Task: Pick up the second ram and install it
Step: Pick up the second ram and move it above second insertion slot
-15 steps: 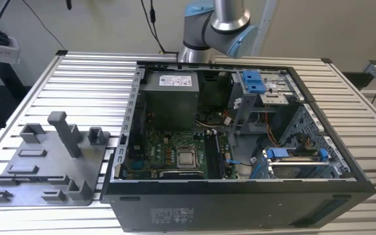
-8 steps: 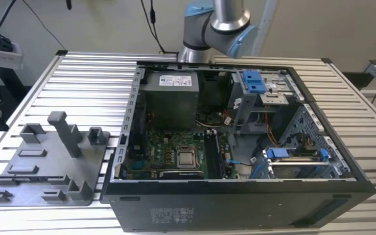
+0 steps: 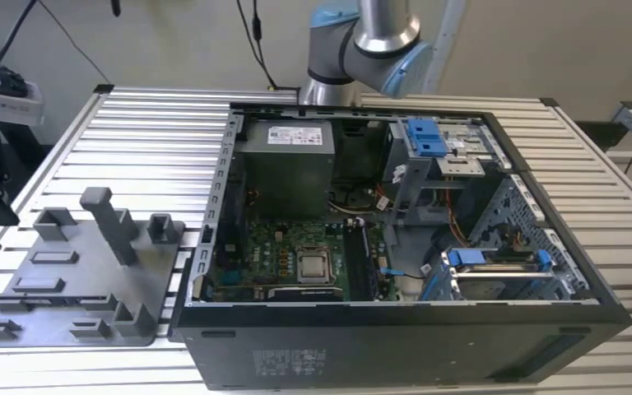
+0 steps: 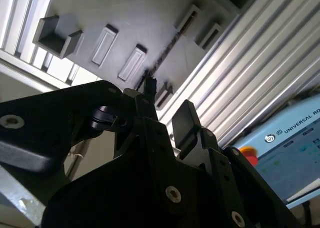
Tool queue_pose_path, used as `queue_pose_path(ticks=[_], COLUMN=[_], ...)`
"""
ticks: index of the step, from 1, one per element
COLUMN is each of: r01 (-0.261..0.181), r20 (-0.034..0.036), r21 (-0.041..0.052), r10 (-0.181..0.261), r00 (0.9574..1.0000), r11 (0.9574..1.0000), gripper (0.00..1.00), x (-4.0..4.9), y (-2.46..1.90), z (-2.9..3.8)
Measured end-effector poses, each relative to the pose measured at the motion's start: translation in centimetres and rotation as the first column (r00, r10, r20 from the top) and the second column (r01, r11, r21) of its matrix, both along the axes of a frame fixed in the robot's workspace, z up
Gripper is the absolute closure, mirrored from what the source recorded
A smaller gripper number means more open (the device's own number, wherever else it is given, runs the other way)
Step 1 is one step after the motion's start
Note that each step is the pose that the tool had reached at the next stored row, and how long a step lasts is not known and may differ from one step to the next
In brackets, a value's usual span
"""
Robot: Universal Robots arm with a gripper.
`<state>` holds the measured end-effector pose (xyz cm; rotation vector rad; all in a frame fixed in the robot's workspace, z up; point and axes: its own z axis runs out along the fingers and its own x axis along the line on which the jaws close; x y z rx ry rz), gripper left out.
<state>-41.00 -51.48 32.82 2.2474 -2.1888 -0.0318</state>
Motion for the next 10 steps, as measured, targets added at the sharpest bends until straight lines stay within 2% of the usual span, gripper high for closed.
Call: queue_pose_path(ticks=[10], r01=[0.0], r20=[0.0], r21=[0.0], r10=[0.0], r00=[1.0], r11=[1.0], gripper=[0.58], x=[0.01], y=[-0.01], z=[-1.22])
